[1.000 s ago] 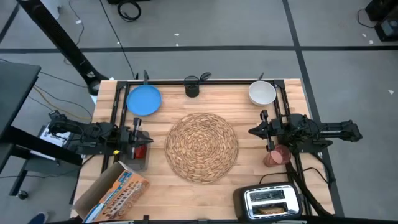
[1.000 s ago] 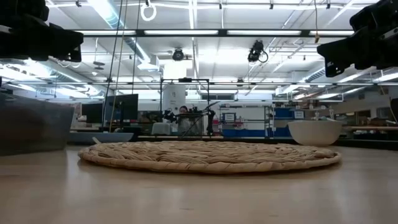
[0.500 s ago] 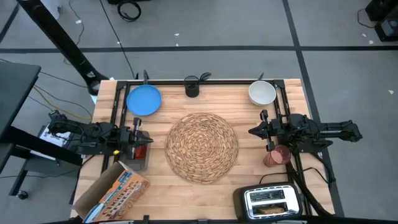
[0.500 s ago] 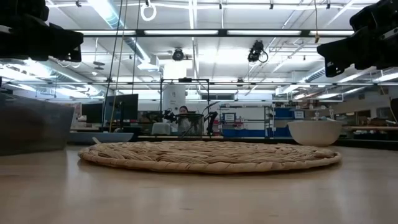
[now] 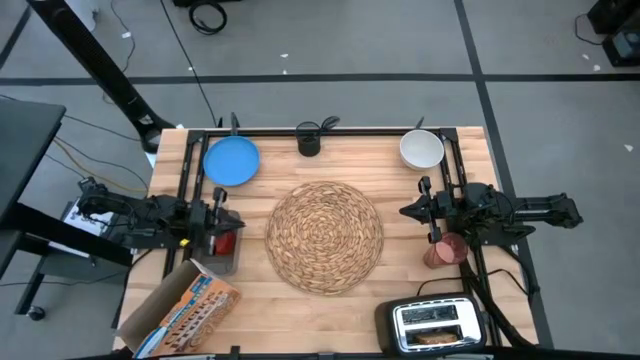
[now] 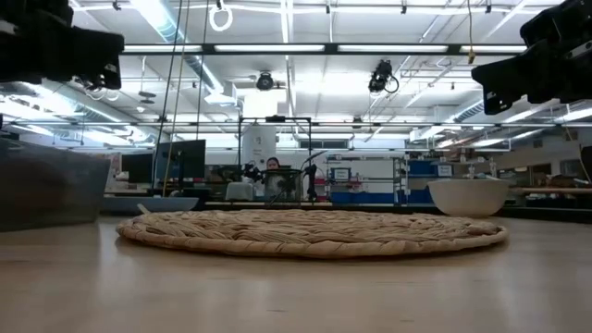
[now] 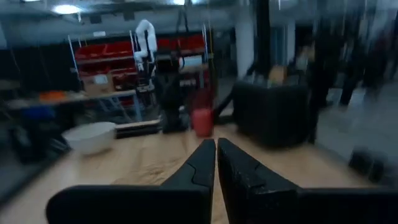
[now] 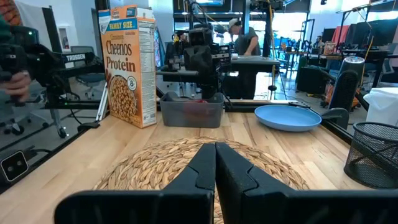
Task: Arrange a breakfast setting
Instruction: Put the blue plate on the brown placemat
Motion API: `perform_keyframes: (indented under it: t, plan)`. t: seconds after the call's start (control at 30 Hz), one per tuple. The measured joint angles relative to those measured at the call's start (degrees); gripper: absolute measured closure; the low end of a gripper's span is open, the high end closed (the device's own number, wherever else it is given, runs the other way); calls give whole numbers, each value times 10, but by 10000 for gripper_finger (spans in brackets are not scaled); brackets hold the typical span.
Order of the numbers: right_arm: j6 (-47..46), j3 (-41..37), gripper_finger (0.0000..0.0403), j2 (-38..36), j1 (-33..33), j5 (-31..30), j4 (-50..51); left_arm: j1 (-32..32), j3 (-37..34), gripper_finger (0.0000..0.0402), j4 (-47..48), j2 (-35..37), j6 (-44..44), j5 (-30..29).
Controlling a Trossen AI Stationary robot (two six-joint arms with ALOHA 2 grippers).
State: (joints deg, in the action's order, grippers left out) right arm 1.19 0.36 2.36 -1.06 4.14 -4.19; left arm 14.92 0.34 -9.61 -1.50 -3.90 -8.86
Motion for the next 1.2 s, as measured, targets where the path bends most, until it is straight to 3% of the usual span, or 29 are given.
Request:
perform_keyframes:
  t: [0.13, 0.27, 0.5, 0.57, 0.7, 0.83, 0.97, 1.2]
  plan:
    - [0, 0, 393, 0, 0, 0, 0, 0, 0, 376, -66, 0, 180, 0]
    - [0, 0, 393, 0, 0, 0, 0, 0, 0, 376, -101, 0, 222, -32]
    - [0, 0, 393, 0, 0, 0, 0, 0, 2, 377, -129, -20, 229, -255]
    - [0, 0, 393, 0, 0, 0, 0, 0, 3, 377, -153, -41, 225, -305]
    - [6, 0, 393, 0, 0, 0, 0, 0, 32, 377, -161, -111, 262, -349]
    - [125, 0, 393, 0, -3, -58, -6, -14, 93, 377, -141, -224, 283, -386]
    - [188, 0, 393, 0, -3, -119, -6, -56, 168, 377, -82, -331, 337, -397]
    - [259, 0, 393, 0, -3, -199, -11, -178, 355, 377, 178, -483, 408, -304]
